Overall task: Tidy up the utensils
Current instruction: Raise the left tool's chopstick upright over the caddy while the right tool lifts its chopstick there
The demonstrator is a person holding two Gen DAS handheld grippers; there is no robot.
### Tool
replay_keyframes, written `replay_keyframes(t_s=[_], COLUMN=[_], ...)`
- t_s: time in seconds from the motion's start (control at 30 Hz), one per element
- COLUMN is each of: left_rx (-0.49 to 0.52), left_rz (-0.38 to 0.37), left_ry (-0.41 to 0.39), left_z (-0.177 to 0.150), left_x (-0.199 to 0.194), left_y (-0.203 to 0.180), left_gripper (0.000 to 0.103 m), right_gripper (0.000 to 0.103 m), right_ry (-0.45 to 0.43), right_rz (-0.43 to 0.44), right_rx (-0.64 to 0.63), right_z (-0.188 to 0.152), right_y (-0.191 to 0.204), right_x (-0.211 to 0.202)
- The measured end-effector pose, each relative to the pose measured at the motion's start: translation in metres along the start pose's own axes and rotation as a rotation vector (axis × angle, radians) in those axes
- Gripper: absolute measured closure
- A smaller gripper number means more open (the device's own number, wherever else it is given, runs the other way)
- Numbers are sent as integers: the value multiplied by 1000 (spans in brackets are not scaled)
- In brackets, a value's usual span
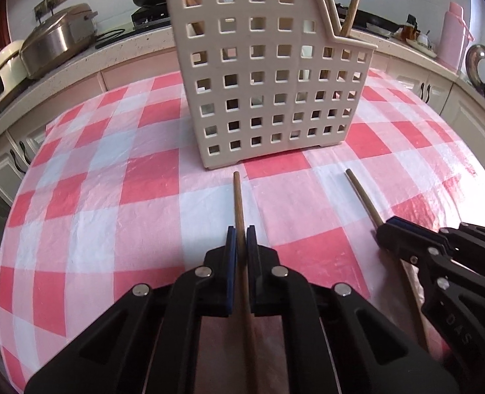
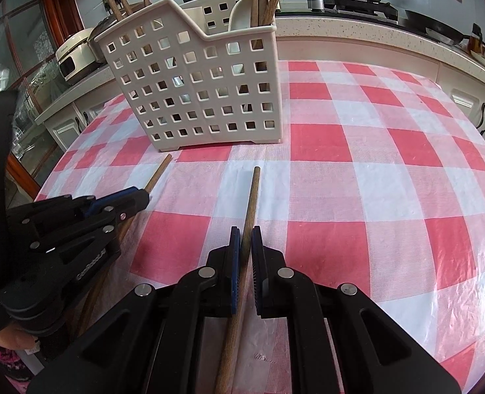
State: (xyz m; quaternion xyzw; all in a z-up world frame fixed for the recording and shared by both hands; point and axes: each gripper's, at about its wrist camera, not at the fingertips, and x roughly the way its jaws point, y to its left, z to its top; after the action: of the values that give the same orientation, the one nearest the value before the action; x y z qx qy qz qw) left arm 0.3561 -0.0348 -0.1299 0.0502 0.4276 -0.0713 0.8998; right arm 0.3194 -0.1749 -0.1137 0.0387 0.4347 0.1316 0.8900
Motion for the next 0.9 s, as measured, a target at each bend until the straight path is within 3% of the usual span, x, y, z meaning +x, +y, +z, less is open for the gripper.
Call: replay_keyframes(t_s=[0.43, 0.9], left_rx=[-60, -74], left_rz=[-50, -60], left_ry=[-112, -243], left_z=[-15, -29], left_x=[-63, -128], left_y=[17, 18], left_gripper=[97, 97], right_gripper=[95, 95], right_ry=[-42, -211], right_rz=[27, 61], right_rx=[22, -57], right_z=[-4, -2], right_y=[2, 35], right_x=[-20, -87])
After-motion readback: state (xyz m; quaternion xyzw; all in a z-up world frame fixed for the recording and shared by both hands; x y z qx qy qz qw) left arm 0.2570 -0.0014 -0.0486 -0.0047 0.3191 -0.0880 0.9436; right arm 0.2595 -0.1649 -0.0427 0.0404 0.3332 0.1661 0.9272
